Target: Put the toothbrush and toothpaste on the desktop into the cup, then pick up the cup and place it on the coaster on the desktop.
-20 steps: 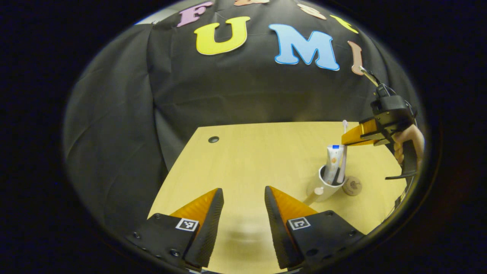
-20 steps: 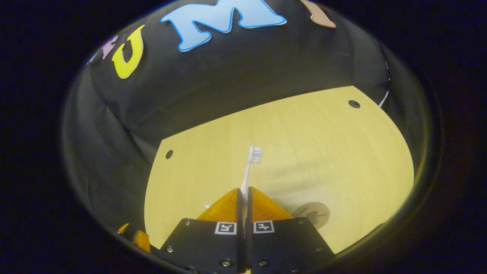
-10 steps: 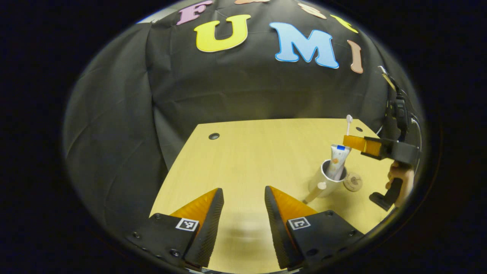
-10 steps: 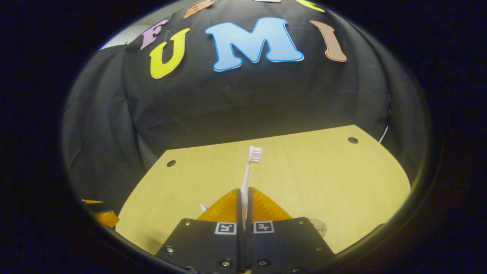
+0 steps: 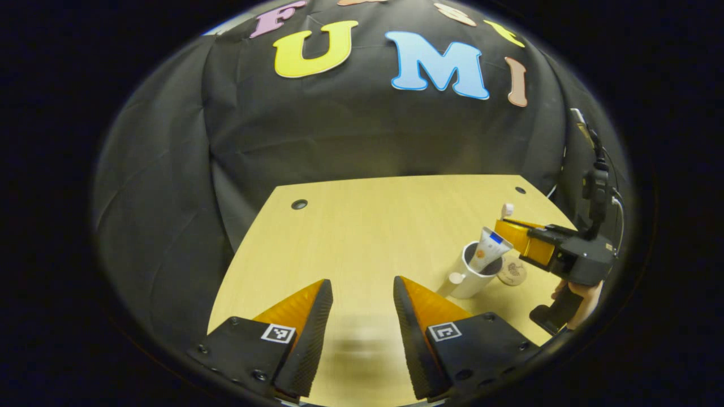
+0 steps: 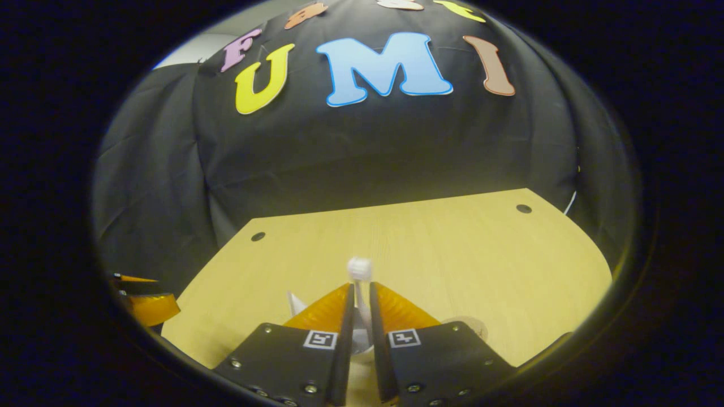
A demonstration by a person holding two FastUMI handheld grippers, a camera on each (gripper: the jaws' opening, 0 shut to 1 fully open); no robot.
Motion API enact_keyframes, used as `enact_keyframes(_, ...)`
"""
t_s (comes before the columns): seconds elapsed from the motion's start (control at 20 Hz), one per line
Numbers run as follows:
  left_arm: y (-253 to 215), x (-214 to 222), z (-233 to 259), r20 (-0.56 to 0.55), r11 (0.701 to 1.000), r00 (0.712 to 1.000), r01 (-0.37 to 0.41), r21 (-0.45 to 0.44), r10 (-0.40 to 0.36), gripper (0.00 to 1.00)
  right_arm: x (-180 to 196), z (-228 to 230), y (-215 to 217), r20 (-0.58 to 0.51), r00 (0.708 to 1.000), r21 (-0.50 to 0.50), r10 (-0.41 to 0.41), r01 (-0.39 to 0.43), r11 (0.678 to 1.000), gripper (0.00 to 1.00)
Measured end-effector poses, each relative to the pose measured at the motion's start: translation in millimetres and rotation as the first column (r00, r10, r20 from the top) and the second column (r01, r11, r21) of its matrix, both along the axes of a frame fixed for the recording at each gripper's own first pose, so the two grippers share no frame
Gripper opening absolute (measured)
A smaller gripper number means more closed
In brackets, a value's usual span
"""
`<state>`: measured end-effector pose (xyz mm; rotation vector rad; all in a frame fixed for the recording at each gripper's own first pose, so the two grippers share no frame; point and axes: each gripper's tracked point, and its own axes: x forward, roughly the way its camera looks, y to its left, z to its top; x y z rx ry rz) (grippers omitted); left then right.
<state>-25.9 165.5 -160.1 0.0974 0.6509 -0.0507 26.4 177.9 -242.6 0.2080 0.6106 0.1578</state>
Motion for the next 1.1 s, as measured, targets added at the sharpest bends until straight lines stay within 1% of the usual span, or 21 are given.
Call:
enact_keyframes(0.05,-3,2,0,0.002,1.0,1.0,0.011,0.0,-0.011,0.7,-3,1,-5,0.001,1.0,-0.012,-0.011,0.011,1.0,0.41)
enact_keyframes(0.1,-7,3,0,0.003,1.0,1.0,0.025,-0.001,-0.025,0.71,-5,1,-10,0.006,1.0,-0.018,-0.017,0.017,1.0,0.45)
enact_keyframes(0.15,-10,5,0,0.005,0.999,0.999,0.038,0.001,-0.038,0.71,-6,3,-12,0.009,1.0,-0.016,-0.02,0.02,1.0,0.45)
enact_keyframes(0.2,-14,7,0,0.006,0.999,0.999,0.05,0.0,-0.05,0.71,-8,2,-15,0.004,1.0,-0.018,-0.021,0.021,1.0,0.51)
enact_keyframes(0.3,-24,10,-1,0.005,0.997,0.997,0.082,-0.006,-0.082,0.71,-11,4,-22,0.0,1.0,-0.014,-0.029,0.029,0.999,0.51)
enact_keyframes(0.45,-42,15,-4,-0.01,0.988,0.988,0.153,-0.013,-0.153,0.71,-16,5,-34,-0.021,0.999,-0.005,-0.045,0.045,0.999,0.51)
enact_keyframes(0.55,-56,18,-8,-0.028,0.977,0.976,0.214,-0.022,-0.215,0.71,-20,5,-45,-0.038,0.998,-0.007,-0.059,0.059,0.998,0.51)
enact_keyframes(0.65,-71,21,-14,-0.054,0.956,0.955,0.291,-0.037,-0.293,0.71,-24,2,-58,-0.059,0.995,-0.01,-0.077,0.076,0.997,0.51)
enact_keyframes(0.75,-84,23,-26,-0.091,0.929,0.924,0.368,-0.045,-0.371,0.71,-29,1,-74,-0.079,0.992,-0.022,-0.099,0.098,0.995,0.51)
enact_keyframes(0.85,-91,20,-37,-0.133,0.894,0.884,0.444,-0.056,-0.448,0.71,-35,0,-90,-0.099,0.988,-0.032,-0.122,0.12,0.992,0.51)
enact_keyframes(0.95,-94,17,-45,-0.187,0.845,0.826,0.531,-0.056,-0.532,0.71,-38,-1,-107,-0.119,0.981,-0.035,-0.151,0.148,0.988,0.51)
enact_keyframes(1.05,-97,13,-55,-0.251,0.788,0.755,0.613,-0.059,-0.606,0.71,-43,-1,-122,-0.135,0.974,-0.036,-0.18,0.177,0.984,0.51)
enact_keyframes(1.1,-98,9,-60,-0.289,0.755,0.712,0.653,-0.06,-0.64,0.71,-45,-2,-129,-0.14,0.971,-0.04,-0.195,0.191,0.981,0.51)
